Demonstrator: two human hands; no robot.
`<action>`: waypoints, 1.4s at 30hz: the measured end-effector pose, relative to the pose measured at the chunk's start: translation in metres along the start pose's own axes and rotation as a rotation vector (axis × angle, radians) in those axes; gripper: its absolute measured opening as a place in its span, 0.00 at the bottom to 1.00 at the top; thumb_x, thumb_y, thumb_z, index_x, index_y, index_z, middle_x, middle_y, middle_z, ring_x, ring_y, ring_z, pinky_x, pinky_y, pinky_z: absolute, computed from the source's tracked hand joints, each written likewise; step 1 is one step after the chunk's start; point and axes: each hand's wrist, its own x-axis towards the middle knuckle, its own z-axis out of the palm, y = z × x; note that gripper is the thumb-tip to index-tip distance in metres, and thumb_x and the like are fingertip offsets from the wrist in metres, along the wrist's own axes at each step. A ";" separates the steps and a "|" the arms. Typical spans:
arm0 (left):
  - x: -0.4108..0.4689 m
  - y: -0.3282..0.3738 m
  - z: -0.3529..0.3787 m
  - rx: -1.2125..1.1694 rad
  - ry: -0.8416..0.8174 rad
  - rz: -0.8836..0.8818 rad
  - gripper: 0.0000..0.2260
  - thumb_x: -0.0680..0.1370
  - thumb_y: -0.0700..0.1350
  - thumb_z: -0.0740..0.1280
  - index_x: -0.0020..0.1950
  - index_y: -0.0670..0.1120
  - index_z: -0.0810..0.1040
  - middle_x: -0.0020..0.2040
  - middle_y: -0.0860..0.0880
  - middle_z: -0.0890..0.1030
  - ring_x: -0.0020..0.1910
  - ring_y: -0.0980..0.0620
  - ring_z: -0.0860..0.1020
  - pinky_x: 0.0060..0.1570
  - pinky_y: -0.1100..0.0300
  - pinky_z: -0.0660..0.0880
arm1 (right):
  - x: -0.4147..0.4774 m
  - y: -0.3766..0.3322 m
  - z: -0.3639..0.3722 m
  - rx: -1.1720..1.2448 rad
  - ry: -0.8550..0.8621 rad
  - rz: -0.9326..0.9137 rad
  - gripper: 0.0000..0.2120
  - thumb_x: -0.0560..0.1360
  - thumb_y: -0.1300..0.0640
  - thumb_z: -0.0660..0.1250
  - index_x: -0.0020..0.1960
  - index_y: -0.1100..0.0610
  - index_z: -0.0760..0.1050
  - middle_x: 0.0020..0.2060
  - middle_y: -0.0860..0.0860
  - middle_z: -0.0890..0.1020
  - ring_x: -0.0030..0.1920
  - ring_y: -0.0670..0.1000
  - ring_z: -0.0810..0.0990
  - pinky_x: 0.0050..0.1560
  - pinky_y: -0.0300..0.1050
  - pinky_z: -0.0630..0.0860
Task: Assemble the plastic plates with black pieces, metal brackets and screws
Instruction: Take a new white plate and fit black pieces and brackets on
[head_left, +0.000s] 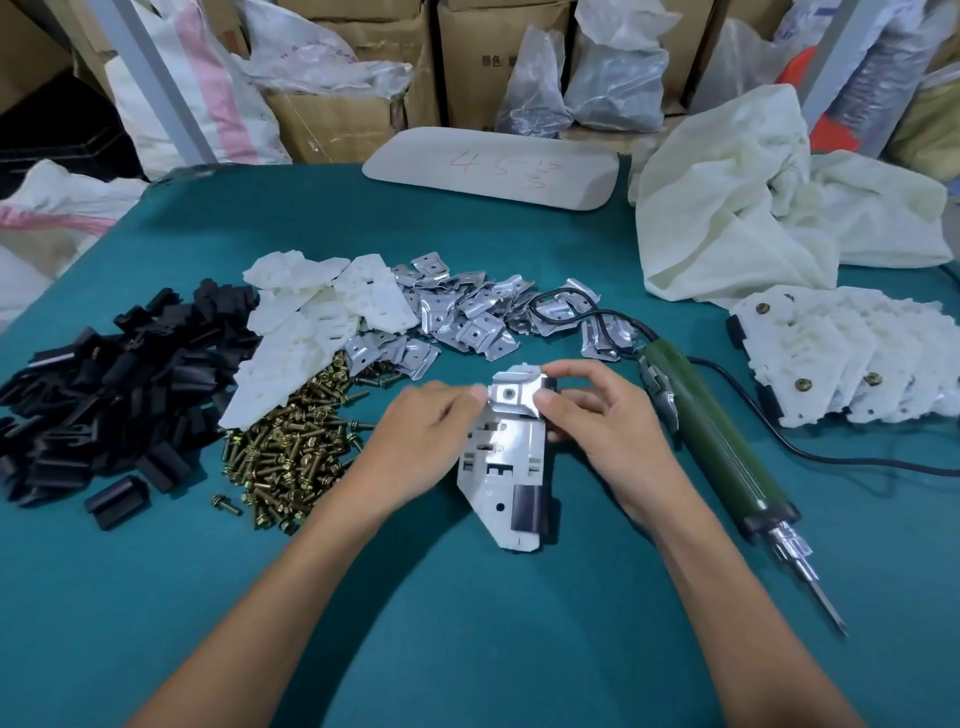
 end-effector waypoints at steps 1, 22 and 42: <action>0.008 0.001 -0.003 0.085 0.103 0.029 0.22 0.85 0.55 0.58 0.43 0.38 0.78 0.41 0.42 0.81 0.44 0.48 0.78 0.51 0.54 0.72 | 0.001 0.003 0.000 -0.193 0.079 -0.055 0.06 0.76 0.49 0.75 0.53 0.42 0.83 0.46 0.45 0.86 0.44 0.40 0.82 0.49 0.31 0.75; 0.044 -0.010 -0.052 0.493 -0.034 -0.005 0.06 0.77 0.54 0.70 0.48 0.53 0.82 0.46 0.55 0.81 0.50 0.52 0.78 0.46 0.57 0.72 | 0.002 0.004 -0.003 -0.397 0.202 -0.079 0.09 0.80 0.50 0.68 0.60 0.47 0.78 0.56 0.43 0.82 0.50 0.39 0.78 0.51 0.29 0.71; -0.032 0.011 -0.051 0.417 -0.128 0.370 0.19 0.67 0.66 0.70 0.54 0.59 0.82 0.52 0.58 0.72 0.54 0.56 0.64 0.58 0.72 0.59 | -0.075 0.001 -0.005 -0.404 -0.061 0.189 0.12 0.81 0.58 0.63 0.51 0.44 0.82 0.37 0.45 0.84 0.32 0.48 0.85 0.40 0.44 0.82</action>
